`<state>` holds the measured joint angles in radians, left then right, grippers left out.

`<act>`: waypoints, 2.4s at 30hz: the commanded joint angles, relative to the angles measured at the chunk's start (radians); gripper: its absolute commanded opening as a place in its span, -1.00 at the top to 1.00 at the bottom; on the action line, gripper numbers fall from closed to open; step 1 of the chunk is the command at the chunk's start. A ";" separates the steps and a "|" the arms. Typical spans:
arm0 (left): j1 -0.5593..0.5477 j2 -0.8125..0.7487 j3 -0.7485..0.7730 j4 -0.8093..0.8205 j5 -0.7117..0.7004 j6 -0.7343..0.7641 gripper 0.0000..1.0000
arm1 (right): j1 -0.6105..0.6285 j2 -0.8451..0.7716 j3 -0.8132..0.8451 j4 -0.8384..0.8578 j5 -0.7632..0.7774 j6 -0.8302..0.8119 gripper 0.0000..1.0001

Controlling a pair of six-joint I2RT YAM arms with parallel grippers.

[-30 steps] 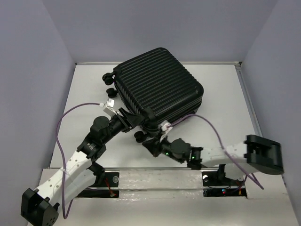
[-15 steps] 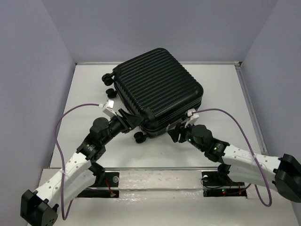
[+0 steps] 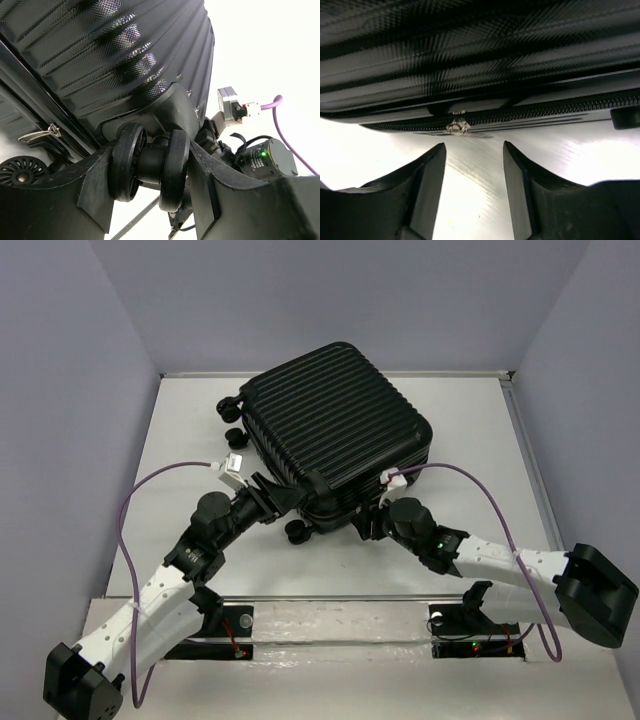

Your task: Pack the luggage

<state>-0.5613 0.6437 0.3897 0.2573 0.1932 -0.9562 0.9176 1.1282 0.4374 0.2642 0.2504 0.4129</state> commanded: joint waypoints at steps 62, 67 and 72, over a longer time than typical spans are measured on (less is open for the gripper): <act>-0.107 0.006 0.072 0.264 -0.028 -0.124 0.88 | 0.477 0.082 -0.152 0.472 0.516 0.375 0.26; -0.135 0.063 0.058 0.327 -0.028 -0.131 0.88 | 0.417 -0.113 -0.174 0.245 0.492 0.400 -0.31; -0.205 0.108 0.069 0.364 -0.064 -0.134 0.88 | 0.406 -0.007 -0.071 0.267 0.411 0.297 -0.26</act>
<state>-0.7105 0.7509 0.4183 0.3416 0.1673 -1.0458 1.3235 1.0271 0.2813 0.5926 0.6968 0.7540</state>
